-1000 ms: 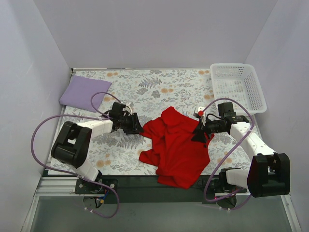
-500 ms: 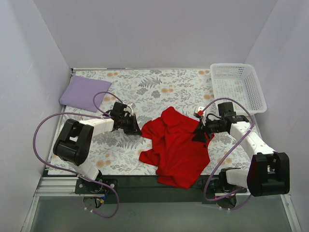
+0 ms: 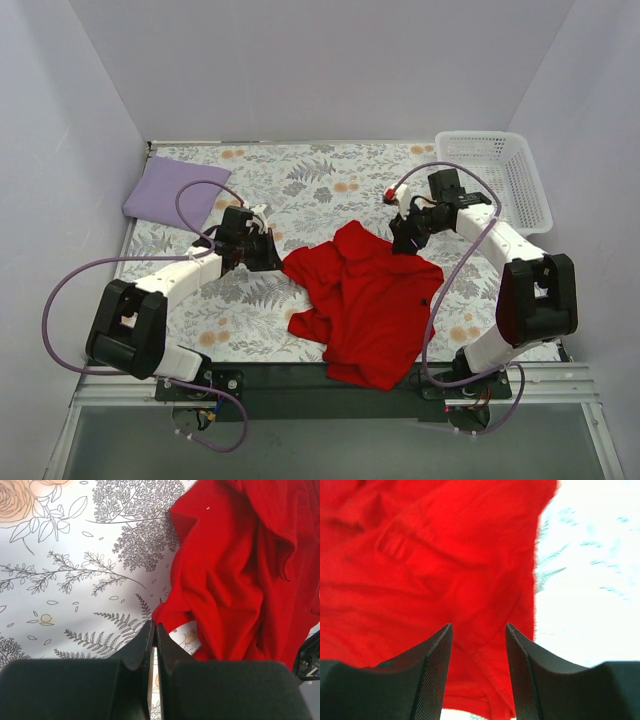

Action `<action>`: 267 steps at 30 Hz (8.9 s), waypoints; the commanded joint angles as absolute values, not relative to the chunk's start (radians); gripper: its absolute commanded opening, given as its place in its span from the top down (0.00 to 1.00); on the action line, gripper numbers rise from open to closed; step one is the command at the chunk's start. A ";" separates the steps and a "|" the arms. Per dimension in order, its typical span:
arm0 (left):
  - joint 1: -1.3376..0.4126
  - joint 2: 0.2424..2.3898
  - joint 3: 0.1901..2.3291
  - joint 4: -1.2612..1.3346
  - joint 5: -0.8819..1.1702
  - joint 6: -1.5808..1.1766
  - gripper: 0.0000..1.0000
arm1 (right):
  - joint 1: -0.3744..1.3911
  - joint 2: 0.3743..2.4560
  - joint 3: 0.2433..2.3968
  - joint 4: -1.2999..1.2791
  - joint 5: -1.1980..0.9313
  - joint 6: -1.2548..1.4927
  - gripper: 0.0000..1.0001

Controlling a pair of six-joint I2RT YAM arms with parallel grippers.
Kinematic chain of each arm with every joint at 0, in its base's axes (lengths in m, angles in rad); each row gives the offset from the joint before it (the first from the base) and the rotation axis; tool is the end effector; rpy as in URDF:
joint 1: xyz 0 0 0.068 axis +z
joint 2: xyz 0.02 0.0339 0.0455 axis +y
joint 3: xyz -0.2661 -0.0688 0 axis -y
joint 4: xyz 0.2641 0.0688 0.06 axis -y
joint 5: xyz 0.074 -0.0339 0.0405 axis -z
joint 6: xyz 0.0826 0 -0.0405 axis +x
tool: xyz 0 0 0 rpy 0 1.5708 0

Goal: Fold and stack the t-shirts
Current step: Flatten the tshirt out

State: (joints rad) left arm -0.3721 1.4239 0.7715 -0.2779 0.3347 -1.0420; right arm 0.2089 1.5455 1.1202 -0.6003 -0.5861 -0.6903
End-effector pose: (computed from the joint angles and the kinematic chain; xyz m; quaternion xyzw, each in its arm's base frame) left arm 0.2865 -0.1410 0.1422 -0.2581 0.9011 -0.3218 0.1333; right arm 0.3355 0.1178 0.2031 -0.4708 0.7966 0.2087 0.3166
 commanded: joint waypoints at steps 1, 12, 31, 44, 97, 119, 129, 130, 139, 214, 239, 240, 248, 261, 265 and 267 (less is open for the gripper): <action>-0.368 1.384 0.742 -0.299 0.304 -1.020 1.00 | 0.277 1.543 1.112 -0.707 -0.572 -0.802 0.47; -0.368 1.348 0.712 -0.291 0.307 -1.019 1.00 | 0.577 1.607 1.210 -0.683 -0.516 -0.749 0.47; -0.370 1.341 0.704 -0.282 0.318 -1.025 1.00 | 0.693 1.742 1.226 -0.551 -0.284 -0.603 0.55; -0.370 1.307 0.707 -0.284 0.295 -1.026 1.00 | 0.664 1.585 1.238 -0.566 -0.255 -0.632 0.99; -0.333 0.629 1.093 -0.238 -0.138 -1.009 1.00 | 0.262 1.344 1.990 -0.434 -0.351 -0.678 0.99; -0.078 1.834 1.090 0.190 -0.196 -1.115 1.00 | 0.318 2.296 2.069 -0.088 -0.005 -0.640 0.99; -0.075 2.002 1.289 0.164 -0.181 -1.062 1.00 | 0.305 2.402 2.140 -0.011 0.129 -0.603 0.99; -0.075 2.005 1.299 0.163 -0.183 -1.058 1.00 | 0.305 2.405 2.143 -0.009 0.129 -0.600 0.99; -0.066 1.924 1.391 0.091 -0.143 -1.046 0.50 | 0.304 2.285 2.117 -0.027 0.059 -0.607 0.22; -0.066 1.465 0.704 -0.410 0.141 -1.244 0.56 | -0.199 1.250 0.638 -0.471 -0.336 -0.870 0.28; -0.012 1.188 0.635 -0.655 0.319 -1.364 1.00 | -0.204 1.232 0.635 -0.483 -0.376 -0.910 0.26; -0.012 1.177 0.637 -0.667 0.334 -1.368 1.00 | -0.206 1.232 0.637 -0.486 -0.377 -0.913 0.26; -0.012 1.057 0.643 -0.824 0.324 -1.355 1.00 | -0.206 1.232 0.663 -0.526 -0.405 -0.928 0.25; -0.012 0.931 0.807 -0.887 0.201 -1.313 0.35 | -0.206 1.173 0.727 -0.681 -0.523 -1.012 0.21; -0.008 0.994 0.801 -0.743 0.170 -1.287 0.25 | -0.204 1.192 0.759 -0.747 -0.604 -1.042 0.22; -0.002 1.092 0.825 -0.649 0.157 -1.267 0.26 | -0.204 1.204 0.782 -0.770 -0.659 -1.048 0.22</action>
